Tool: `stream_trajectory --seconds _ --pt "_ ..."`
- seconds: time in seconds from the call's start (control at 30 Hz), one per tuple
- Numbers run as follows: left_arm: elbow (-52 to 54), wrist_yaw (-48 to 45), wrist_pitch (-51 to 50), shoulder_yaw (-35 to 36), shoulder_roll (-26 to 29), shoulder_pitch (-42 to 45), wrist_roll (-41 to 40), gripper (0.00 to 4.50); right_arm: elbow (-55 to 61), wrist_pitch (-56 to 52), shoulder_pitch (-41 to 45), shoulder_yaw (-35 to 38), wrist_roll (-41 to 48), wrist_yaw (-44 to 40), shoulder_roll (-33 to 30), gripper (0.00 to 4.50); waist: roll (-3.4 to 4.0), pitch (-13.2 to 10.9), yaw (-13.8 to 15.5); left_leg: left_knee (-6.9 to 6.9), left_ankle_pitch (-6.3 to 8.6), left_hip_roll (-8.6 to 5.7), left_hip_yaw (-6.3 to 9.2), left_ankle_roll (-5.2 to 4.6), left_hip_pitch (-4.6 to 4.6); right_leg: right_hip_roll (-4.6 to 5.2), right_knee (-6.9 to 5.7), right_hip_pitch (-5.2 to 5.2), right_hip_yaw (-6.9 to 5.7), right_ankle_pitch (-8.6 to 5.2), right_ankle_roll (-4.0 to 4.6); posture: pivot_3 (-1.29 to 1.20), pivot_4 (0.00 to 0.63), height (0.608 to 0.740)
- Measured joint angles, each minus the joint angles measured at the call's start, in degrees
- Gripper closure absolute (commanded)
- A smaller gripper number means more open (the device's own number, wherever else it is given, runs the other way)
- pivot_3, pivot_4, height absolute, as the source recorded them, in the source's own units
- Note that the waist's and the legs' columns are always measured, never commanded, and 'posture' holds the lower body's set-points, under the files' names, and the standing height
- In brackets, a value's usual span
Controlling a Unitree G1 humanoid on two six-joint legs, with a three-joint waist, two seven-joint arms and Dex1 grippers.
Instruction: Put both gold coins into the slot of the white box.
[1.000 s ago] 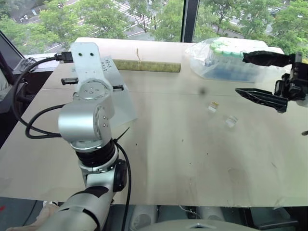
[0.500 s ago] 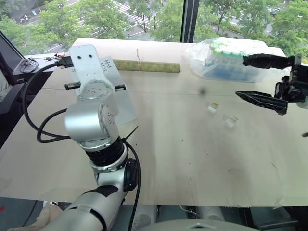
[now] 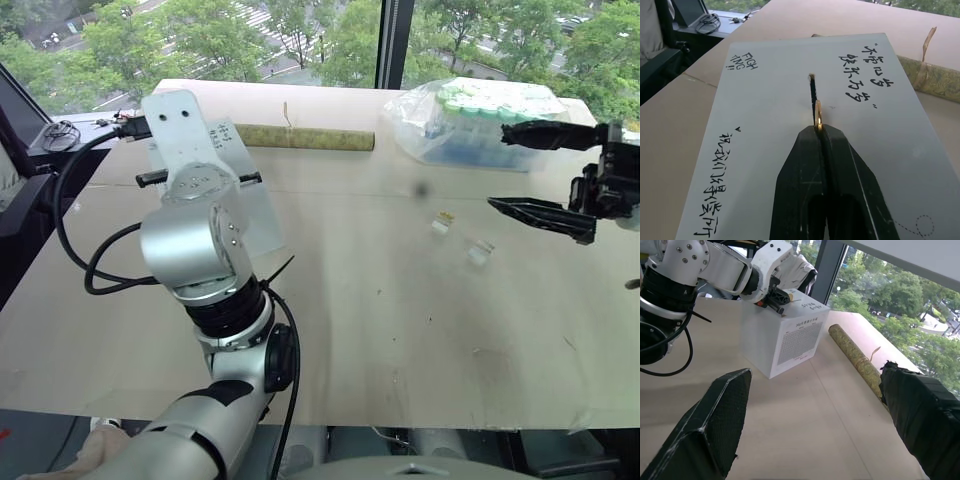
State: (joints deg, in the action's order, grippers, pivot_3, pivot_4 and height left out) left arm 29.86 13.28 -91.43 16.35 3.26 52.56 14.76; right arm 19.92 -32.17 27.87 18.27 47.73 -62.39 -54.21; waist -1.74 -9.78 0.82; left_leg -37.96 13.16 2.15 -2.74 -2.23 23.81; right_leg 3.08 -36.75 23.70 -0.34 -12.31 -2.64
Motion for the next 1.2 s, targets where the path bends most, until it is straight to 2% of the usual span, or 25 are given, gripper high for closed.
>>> stream_trajectory --seconds 0.13,0.23,0.37,0.47,0.57,0.63,0.73,0.83,0.93,1.07,1.13,1.2 --pt "-1.3 -1.0 0.1 1.1 0.1 1.1 0.9 4.5 0.4 0.0 0.0 0.0 -0.1 0.3 0.0 0.09 0.01 0.0 0.0 -0.01 0.0 -0.01 -0.01 0.0 0.0 0.0 0.0 0.0 0.0 0.0 0.0 0.0 0.15 0.74" --pt "-1.3 -1.4 0.3 1.2 -0.1 1.1 1.1 3.75 0.4 -0.1 0.0 0.0 -0.1 0.4 0.0 0.0 0.01 0.0 0.0 -0.01 0.0 0.0 0.0 0.0 0.0 0.0 0.0 0.0 0.0 0.0 -0.01 0.0 0.15 0.74" --pt "-1.1 -2.1 0.4 1.2 -0.1 1.1 1.7 1.94 0.6 -0.1 0.0 0.0 -0.1 0.5 0.0 0.0 0.02 0.0 -0.1 0.0 0.0 0.01 -0.01 0.0 -0.01 0.0 0.0 0.0 0.02 0.0 0.0 0.0 0.15 0.74" --pt "-0.2 -4.0 0.2 1.1 1.2 0.4 1.4 1.94 0.8 -0.4 0.0 0.0 0.0 1.1 0.0 0.0 0.02 0.0 -0.1 0.0 0.0 0.02 0.01 0.0 0.0 -0.02 -0.01 0.0 0.0 0.0 0.0 0.0 0.15 0.74" --pt "2.9 -10.5 -0.7 0.1 4.7 -2.0 -3.2 1.94 2.2 -1.8 -1.5 -0.1 -0.1 3.3 0.1 0.0 -0.01 0.0 -0.1 0.0 0.0 0.07 0.01 0.01 0.05 0.0 0.0 0.02 -0.01 0.0 0.0 0.0 0.15 0.74" --pt "6.8 -18.0 1.4 -1.0 7.4 -5.0 -9.5 1.94 3.1 -2.6 -2.8 -0.5 -1.0 6.1 0.6 0.0 -0.02 0.0 -0.1 0.0 0.01 0.1 -0.02 0.02 0.1 0.06 0.03 0.05 0.0 0.0 0.01 0.0 0.15 0.74" --pt "13.6 -33.9 8.2 3.9 3.2 -9.5 -24.2 1.94 5.9 -5.1 -4.6 -4.3 -3.7 11.4 1.7 0.0 -0.03 0.0 0.0 0.0 0.0 0.07 0.0 0.02 0.16 0.36 0.07 0.06 -0.13 -0.13 0.25 0.0 0.15 0.74" --pt "16.2 -46.9 16.3 3.7 8.8 -18.0 -34.7 1.94 7.1 -9.3 -5.1 -9.5 -7.5 19.9 5.3 0.0 0.0 0.0 -0.8 0.05 0.0 0.07 -0.08 0.02 0.02 0.51 0.02 0.06 -0.07 -0.14 0.26 0.0 0.15 0.74" --pt "14.9 -54.6 23.1 2.3 14.7 -25.1 -39.4 1.94 3.7 -12.4 -4.4 -16.0 -13.4 26.7 9.0 0.0 0.02 0.0 -1.1 0.01 -0.01 0.03 -0.06 0.01 -0.04 0.13 -0.03 0.04 -0.05 -0.13 0.28 0.0 0.15 0.74" --pt "10.6 -59.7 28.0 1.4 17.5 -27.7 -45.3 1.91 -2.9 -13.3 -1.1 -20.8 -18.6 30.2 13.6 1.69 0.02 0.0 -0.9 -0.21 0.0 0.01 -0.06 -0.02 0.07 0.04 -0.02 0.01 0.01 -0.13 0.26 0.0 0.15 0.74" --pt "8.9 -61.6 33.0 -0.5 20.7 -29.8 -45.4 1.91 -7.6 -11.9 1.5 -23.5 -23.0 31.6 14.8 1.69 0.02 0.0 -1.1 -0.19 0.01 -0.01 -0.09 -0.04 0.08 0.02 0.01 0.01 0.04 -0.14 0.26 0.0 0.15 0.74" --pt "7.6 -62.4 35.4 -1.3 21.6 -31.0 -45.6 1.91 -11.3 -11.2 2.4 -24.8 -25.8 32.4 15.6 1.69 0.01 0.0 -0.9 -0.17 0.01 -0.01 -0.06 -0.04 0.11 0.01 0.01 0.02 0.0 -0.14 0.25 0.0 0.15 0.74"
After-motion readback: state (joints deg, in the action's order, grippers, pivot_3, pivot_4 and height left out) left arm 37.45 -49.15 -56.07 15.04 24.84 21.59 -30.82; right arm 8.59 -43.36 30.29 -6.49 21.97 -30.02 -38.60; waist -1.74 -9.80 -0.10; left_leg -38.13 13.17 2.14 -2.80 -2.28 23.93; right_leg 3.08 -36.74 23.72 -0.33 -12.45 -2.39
